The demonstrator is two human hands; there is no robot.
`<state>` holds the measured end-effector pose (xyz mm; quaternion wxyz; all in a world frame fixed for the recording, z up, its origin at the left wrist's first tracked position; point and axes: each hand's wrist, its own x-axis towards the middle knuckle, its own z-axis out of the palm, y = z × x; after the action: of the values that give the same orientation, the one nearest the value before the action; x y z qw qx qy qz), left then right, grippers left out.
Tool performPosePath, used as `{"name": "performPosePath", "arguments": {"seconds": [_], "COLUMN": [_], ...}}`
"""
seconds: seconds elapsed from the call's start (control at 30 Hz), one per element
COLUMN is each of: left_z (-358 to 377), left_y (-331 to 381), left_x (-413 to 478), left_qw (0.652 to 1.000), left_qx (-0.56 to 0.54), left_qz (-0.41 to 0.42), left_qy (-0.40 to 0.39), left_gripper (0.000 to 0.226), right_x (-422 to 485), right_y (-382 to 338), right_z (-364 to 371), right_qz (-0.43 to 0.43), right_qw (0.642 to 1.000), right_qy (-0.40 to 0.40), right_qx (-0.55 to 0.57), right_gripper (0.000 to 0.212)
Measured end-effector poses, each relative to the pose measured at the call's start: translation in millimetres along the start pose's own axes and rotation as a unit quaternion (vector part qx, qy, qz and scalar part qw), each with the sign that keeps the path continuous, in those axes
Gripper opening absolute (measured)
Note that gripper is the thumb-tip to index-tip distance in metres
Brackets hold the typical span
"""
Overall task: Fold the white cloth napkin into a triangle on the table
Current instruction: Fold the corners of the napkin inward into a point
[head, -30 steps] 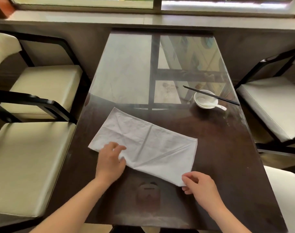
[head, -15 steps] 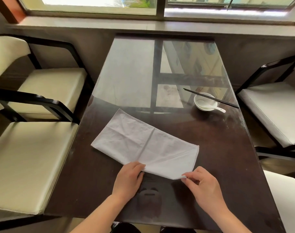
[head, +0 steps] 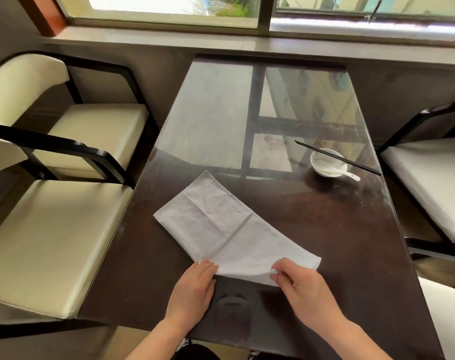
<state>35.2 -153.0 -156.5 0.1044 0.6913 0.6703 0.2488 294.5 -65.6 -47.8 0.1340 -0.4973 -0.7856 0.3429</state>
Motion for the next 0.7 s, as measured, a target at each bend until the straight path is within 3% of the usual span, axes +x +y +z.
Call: {"name": "performPosePath", "arguments": {"seconds": [0.07, 0.27, 0.7], "left_z": [-2.2, -8.3, -16.8], "left_y": [0.5, 0.2, 8.1], "left_x": [-2.2, -2.3, 0.9], "left_qw": [1.000, 0.998, 0.996], "left_qx": [-0.003, 0.022, 0.034], "left_qz": [-0.025, -0.052, -0.084], "left_qy": [-0.005, -0.004, 0.003], "left_gripper": [0.043, 0.033, 0.053], "right_x": [12.3, 58.6, 150.8], "right_y": [-1.0, 3.2, 26.7], "right_z": [-0.9, -4.3, 8.8], "right_qz": [0.006, 0.040, 0.129], "right_qw": [1.000, 0.999, 0.991], "right_qy": [-0.003, 0.000, -0.028], "right_qx": [0.007, 0.000, -0.022], "right_gripper": [0.012, 0.010, 0.016]}}
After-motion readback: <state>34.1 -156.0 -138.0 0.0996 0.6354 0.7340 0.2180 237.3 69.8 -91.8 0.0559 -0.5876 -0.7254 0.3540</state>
